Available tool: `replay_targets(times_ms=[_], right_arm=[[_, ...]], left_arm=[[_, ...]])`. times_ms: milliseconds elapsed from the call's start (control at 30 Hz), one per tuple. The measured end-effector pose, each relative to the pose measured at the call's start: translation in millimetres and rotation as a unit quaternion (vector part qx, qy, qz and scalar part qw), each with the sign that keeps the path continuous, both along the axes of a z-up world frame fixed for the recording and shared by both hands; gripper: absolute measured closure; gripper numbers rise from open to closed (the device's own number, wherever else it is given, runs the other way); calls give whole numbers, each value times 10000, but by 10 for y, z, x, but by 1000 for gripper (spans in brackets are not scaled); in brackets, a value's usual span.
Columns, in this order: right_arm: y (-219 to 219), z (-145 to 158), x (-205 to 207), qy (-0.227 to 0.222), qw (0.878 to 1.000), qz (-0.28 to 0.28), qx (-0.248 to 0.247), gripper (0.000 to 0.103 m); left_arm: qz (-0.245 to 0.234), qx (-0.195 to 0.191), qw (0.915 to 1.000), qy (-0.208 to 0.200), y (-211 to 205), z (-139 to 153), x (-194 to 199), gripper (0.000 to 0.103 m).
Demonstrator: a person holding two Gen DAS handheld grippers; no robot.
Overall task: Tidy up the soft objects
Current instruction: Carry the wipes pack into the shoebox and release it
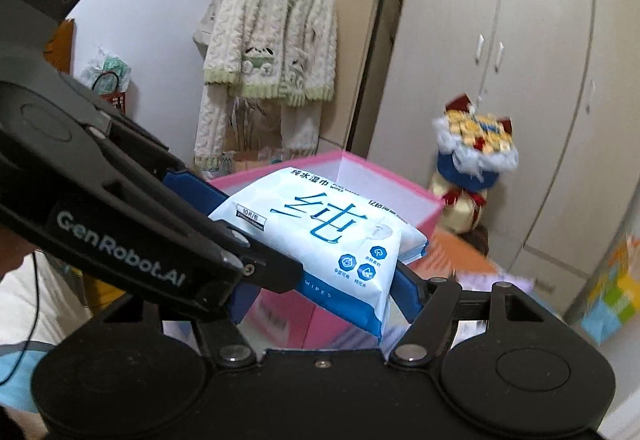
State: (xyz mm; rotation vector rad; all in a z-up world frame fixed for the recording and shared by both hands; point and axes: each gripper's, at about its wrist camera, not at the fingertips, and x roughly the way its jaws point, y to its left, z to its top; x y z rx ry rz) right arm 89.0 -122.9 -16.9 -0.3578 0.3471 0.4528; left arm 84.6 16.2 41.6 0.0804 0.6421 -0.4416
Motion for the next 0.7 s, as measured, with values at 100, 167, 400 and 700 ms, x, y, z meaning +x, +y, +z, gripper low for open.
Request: replay_targets(times_ms=[100,167,400,700], right_arm=[[46,36,199,-183,9998,19,-25,29],[71,55,345,-260,9996,44,-43,29],[91,85,989,-4,9994,337,-57,29],[237,-40,1722,398,9971,527,-375,29]], left_arm=[[64,-15,9999,-82,42,45,205,50],[94,-6,9999,-136,56,69,339,50],[300,-310,9989,210,177,42,939,48],[535,-447,9944,789,301,-210,1761,49]])
